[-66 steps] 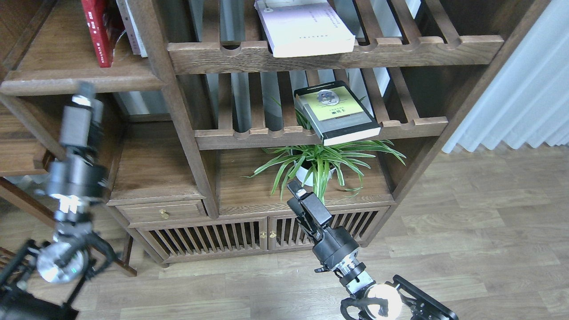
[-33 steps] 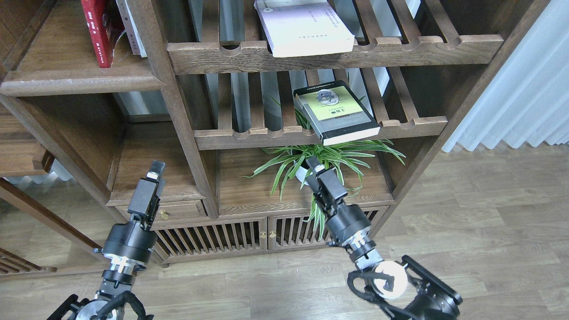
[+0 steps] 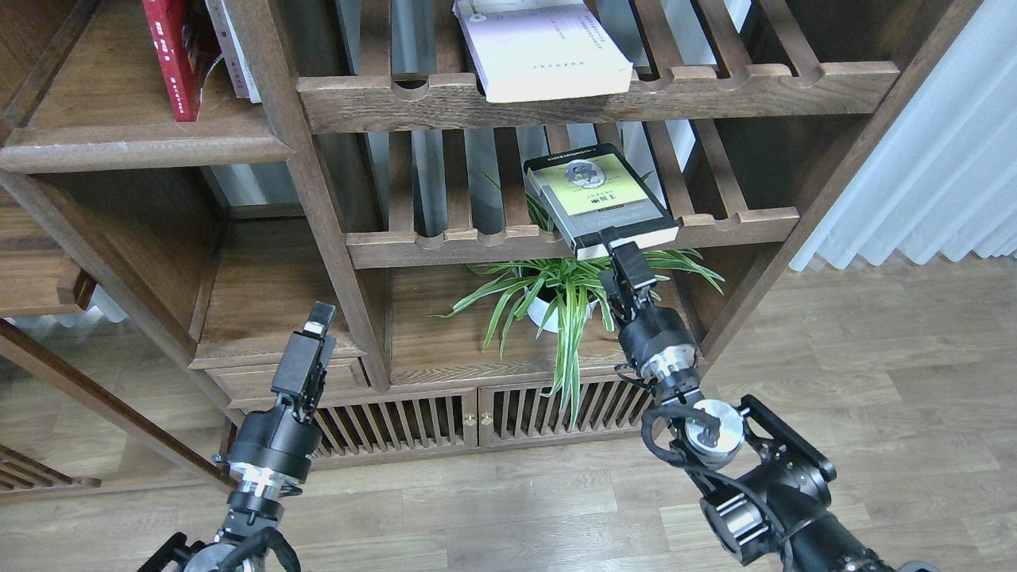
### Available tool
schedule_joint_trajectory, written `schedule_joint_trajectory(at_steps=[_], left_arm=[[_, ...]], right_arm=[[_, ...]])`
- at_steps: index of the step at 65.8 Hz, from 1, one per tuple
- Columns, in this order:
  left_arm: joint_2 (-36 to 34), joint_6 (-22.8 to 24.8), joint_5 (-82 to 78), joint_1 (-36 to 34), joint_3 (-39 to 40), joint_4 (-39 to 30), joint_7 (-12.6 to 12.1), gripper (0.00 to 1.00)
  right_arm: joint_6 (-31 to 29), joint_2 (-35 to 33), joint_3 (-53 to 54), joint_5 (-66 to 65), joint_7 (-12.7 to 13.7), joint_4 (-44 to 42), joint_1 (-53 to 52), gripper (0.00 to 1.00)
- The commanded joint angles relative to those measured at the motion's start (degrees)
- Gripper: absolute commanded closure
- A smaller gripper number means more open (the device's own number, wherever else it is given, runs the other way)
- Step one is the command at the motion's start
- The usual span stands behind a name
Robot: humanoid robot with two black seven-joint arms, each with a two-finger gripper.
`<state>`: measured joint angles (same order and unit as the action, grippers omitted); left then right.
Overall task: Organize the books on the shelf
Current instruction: 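Reach the right gripper to the green-and-white book and tilt it out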
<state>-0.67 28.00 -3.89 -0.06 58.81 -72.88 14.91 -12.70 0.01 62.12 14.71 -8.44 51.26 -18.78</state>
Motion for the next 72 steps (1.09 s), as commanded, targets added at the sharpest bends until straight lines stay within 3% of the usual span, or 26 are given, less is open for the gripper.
schedule_joint_trajectory(at_steps=[1, 10, 28, 36, 43, 48, 51, 57, 66, 72], left_arm=[[0.3, 0.0, 0.0, 0.0, -1.5, -0.3, 0.0, 0.0], [0.4, 0.0, 0.0, 0.7, -2.8, -0.6, 0.0, 0.0], [0.7, 0.0, -0.8, 0.3, -4.0, -0.8, -0.8, 0.0], [0.7, 0.0, -0.9, 0.4, -4.1, -1.4, -0.6, 0.0], [0.7, 0.0, -0.9, 0.4, -4.2, -1.6, -0.8, 0.0], [0.7, 0.0, -0.9, 0.3, -4.2, -1.7, -0.8, 0.0], [0.7, 0.0, -0.9, 0.3, -4.2, -1.7, -0.8, 0.0], [0.7, 0.0, -0.9, 0.3, -4.1, -1.7, -0.8, 0.0], [0.6, 0.0, -0.9, 0.3, -4.1, -1.7, -0.8, 0.0], [0.6, 0.0, -0.9, 0.4, -4.1, -1.7, -0.8, 0.0]], right_arm=[[3.1, 0.0, 0.5, 0.8, 0.0, 0.1, -0.7, 0.03], [5.0, 0.0, 1.4, 3.8, 0.0, 0.1, -2.4, 0.1], [7.9, 0.0, 2.0, 5.9, 0.4, -0.1, -4.0, 0.12], [7.9, 0.0, 1.9, 5.9, 0.7, -0.5, -4.2, 0.2], [7.8, 0.0, 1.9, 5.9, 0.8, -0.6, -4.2, 0.31], [7.3, 0.0, 2.0, 5.9, 0.8, -0.7, -4.1, 0.49], [7.2, 0.0, 2.0, 6.2, 0.6, -0.7, -4.1, 0.66], [7.1, 0.0, 2.0, 6.4, 0.5, -0.7, -4.1, 0.72], [6.5, 0.0, 2.1, 6.6, 0.4, -0.7, -4.0, 0.94], [5.2, 0.0, 2.1, 6.6, 0.3, -1.1, -3.9, 0.96]])
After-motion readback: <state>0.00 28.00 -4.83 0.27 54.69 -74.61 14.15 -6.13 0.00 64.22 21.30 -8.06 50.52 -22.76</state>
